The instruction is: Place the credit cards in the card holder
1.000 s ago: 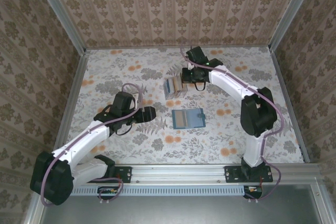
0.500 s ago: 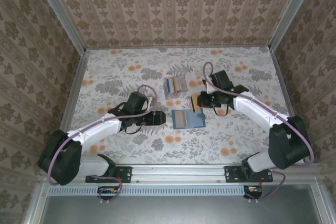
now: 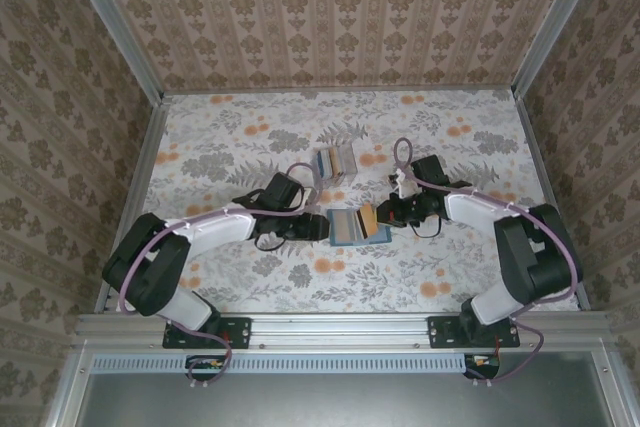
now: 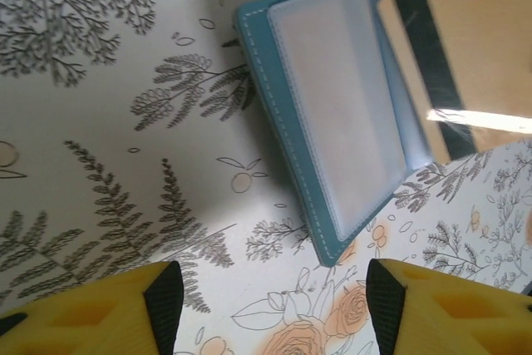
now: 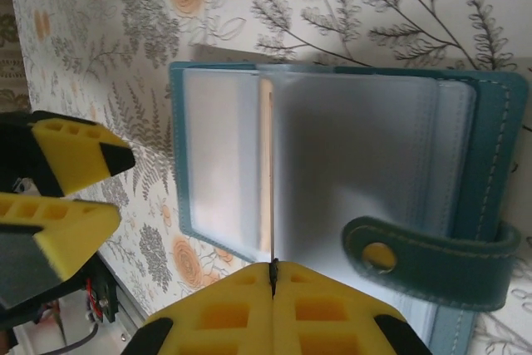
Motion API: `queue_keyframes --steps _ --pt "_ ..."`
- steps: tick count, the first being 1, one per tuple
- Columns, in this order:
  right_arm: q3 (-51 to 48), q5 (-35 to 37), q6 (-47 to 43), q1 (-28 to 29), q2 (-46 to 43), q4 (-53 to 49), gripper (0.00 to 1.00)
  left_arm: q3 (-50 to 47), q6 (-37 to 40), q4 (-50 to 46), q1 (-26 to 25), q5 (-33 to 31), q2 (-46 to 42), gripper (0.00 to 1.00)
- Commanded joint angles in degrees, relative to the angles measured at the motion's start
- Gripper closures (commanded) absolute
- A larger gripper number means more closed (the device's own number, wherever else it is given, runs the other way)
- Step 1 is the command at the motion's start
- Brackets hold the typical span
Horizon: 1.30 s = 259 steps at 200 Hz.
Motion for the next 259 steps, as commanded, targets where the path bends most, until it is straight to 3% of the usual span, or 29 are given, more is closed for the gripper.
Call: queue_keyframes --steps 1,48,77,149,259 --pt "-0.69 -5.2 -0.43 -0.34 2.78 4.01 1.0 2.86 0.78 0.59 -0.34 0.81 2.14 0.42" --pt "-0.96 -5.55 -0.5 -0.5 4.95 5.61 1.0 3.79 -0.01 0.55 -0.33 -0.85 5.13 0.61" --pt "-1.12 -5.54 -0.18 -0.48 6.51 6.33 1.0 3.79 -0.83 1.5 -0.34 -1.29 6.71 0.68" --pt "-6.76 -4.43 6.34 -0.14 6.09 15.02 1.0 3.14 -3.55 4.07 -0.59 -0.51 9.03 0.73" --pt "-8.91 0.05 13.39 5.82 6.02 22.2 1.0 3.15 -5.81 6.24 -2.45 -0.3 11.2 0.79"
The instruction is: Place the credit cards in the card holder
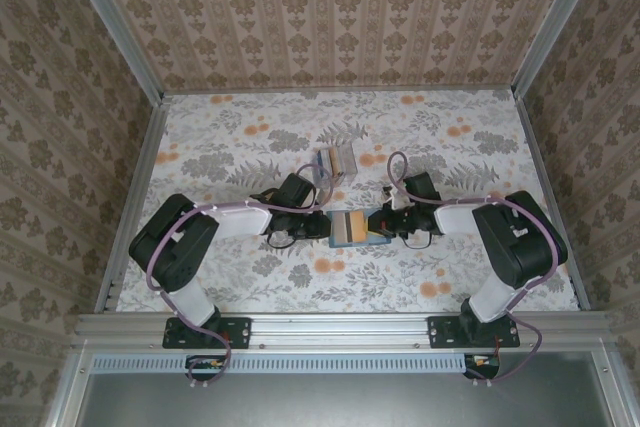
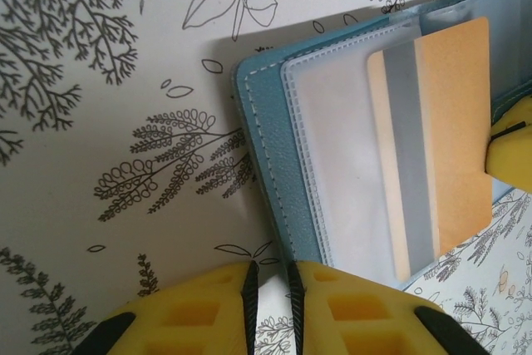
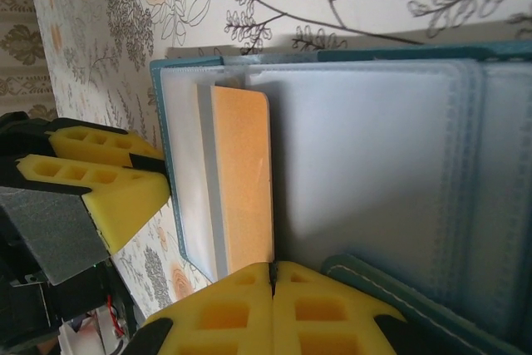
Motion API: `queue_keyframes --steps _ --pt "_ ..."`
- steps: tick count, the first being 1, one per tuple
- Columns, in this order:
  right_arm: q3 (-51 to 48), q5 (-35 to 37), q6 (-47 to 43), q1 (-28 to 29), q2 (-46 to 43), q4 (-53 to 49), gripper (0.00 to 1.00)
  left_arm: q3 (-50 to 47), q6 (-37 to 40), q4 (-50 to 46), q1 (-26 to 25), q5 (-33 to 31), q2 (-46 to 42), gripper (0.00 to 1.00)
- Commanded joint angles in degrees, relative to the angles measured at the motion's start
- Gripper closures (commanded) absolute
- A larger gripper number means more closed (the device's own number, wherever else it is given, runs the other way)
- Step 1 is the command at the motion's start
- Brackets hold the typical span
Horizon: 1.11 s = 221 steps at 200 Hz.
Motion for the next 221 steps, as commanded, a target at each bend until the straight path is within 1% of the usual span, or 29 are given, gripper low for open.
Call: queue_keyframes --steps 1,28,76,97,124,131,145,167,189,210,221 --pt "-0.19 2.06 1.81 1.93 0.37 0.26 1.0 0.4 -1.09 -0.04 -0.98 0.37 1.21 0.79" --pt "0.61 3.36 4.29 4.27 1.51 1.69 1.0 1.41 -0.89 -1.1 -1.06 0.46 1.67 0.81" --pt "3.77 4.16 6.3 8.74 4.88 3.72 1.0 0.27 -3.35 2.0 -1.33 1.54 1.71 0.82" --pt "5.18 4.23 6.07 9.48 5.96 2.98 1.0 -0.24 -3.7 2.85 -1.33 1.6 1.13 0.82" --pt "5.14 4.81 5.62 9.5 5.33 1.56 1.0 0.27 -2.94 0.94 -0.9 1.26 0.45 0.81" --pt "5.22 5.26 5.19 9.52 4.66 0.42 0.98 0.0 -2.89 0.72 -0.85 0.96 -0.17 0.81" --pt "5.59 6.92 3.27 9.28 2.56 -3.34 0.87 -0.4 -2.54 0.23 -0.58 0.16 -1.33 0.8" --pt "6.18 11.88 0.28 9.23 -2.24 -11.07 0.74 -0.13 -1.69 -2.08 0.23 -0.07 -2.53 0.8" --pt "6.54 14.91 -1.84 9.28 -6.99 -16.84 0.69 -1.16 -1.94 -1.45 0.34 -0.56 -3.97 0.79" --pt "6.63 19.23 -2.74 9.28 -10.87 -22.48 0.64 -1.21 -3.03 0.47 0.44 2.2 -3.27 0.79" --pt "6.47 21.04 -3.05 9.29 -12.78 -24.64 0.61 -1.27 -3.25 0.76 0.36 2.48 -3.65 0.78"
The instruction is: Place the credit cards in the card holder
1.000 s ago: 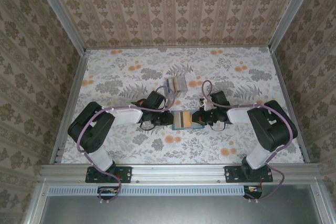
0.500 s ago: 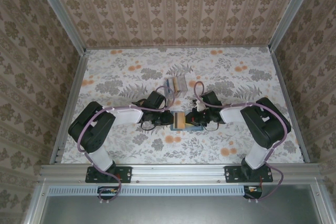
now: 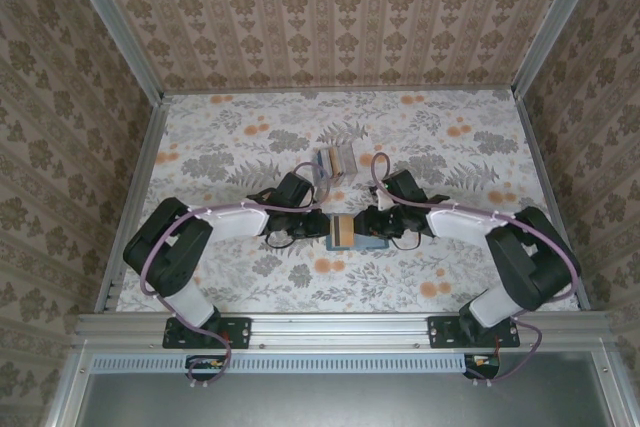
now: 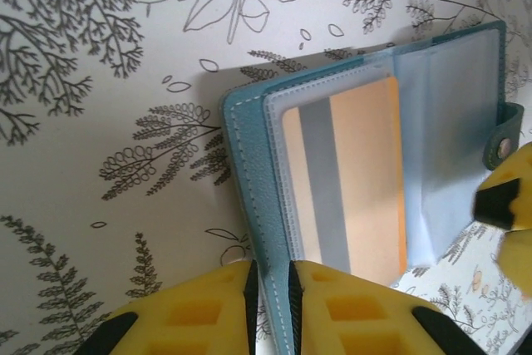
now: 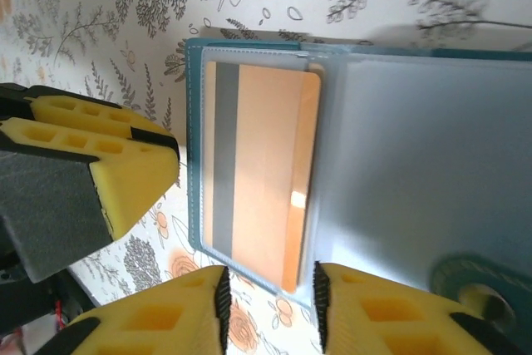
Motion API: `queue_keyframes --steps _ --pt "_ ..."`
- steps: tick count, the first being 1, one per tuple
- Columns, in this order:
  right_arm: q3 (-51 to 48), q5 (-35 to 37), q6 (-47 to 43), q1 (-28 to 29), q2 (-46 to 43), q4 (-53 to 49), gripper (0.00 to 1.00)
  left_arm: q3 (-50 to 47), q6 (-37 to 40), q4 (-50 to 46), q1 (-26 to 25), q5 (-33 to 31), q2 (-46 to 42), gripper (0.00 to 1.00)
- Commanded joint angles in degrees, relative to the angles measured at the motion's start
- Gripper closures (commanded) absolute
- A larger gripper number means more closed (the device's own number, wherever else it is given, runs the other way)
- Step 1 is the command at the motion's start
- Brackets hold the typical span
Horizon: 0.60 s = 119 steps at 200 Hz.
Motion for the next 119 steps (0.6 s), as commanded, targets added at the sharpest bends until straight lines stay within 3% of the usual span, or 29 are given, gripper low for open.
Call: queue_keyframes --steps 1,43,119 --pt "0.96 7.02 -2.64 0.1 -4.31 -9.66 0.61 -0.8 -0.73 1.01 0.22 2.13 -1.38 0.78" --pt "-0.62 12.73 -2.41 0.1 -6.26 -13.05 0.58 -0.74 0.95 -1.27 0.25 0.81 -2.12 0.77" --pt "-0.56 10.1 -1.68 0.45 -0.96 -8.68 0.61 -1.34 0.94 -0.21 0.03 1.07 -1.54 0.77"
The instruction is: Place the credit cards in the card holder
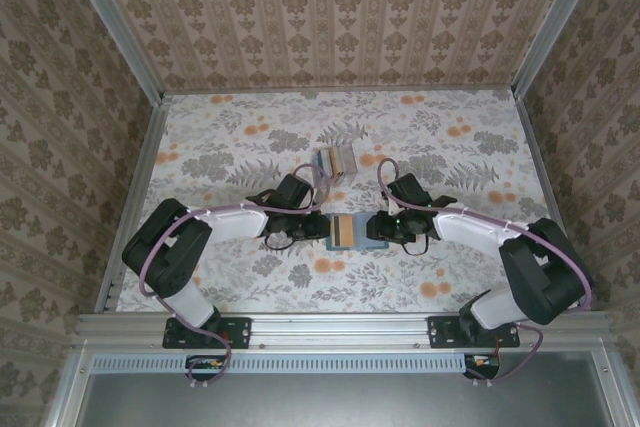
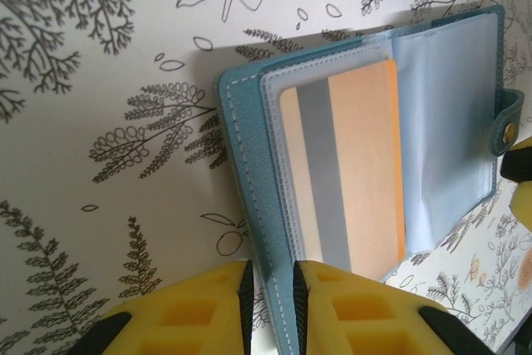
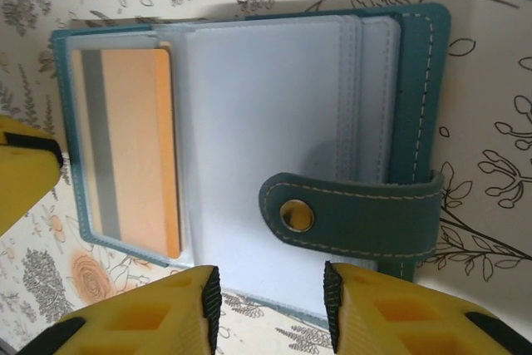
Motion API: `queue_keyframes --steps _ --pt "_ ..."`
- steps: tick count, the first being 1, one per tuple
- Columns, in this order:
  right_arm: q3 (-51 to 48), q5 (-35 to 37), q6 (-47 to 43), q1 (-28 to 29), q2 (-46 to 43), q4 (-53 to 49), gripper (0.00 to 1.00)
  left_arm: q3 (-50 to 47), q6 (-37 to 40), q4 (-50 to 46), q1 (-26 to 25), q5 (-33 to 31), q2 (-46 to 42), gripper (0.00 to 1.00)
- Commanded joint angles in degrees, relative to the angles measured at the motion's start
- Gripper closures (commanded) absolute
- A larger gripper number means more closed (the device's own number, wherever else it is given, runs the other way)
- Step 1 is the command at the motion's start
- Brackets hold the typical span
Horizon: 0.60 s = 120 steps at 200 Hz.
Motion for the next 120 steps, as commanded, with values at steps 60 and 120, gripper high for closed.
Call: queue_keyframes --steps 60,120 --pt "0.13 -1.25 -0.07 0.51 3.62 1.69 0.63 -0.11 0.15 0.29 -0.42 0.73 -0.88 0.77" --pt "-0.03 -5.05 1.69 0.51 4.33 6.08 0.63 0.08 0.15 1.06 -1.09 0.66 -0.15 0.77"
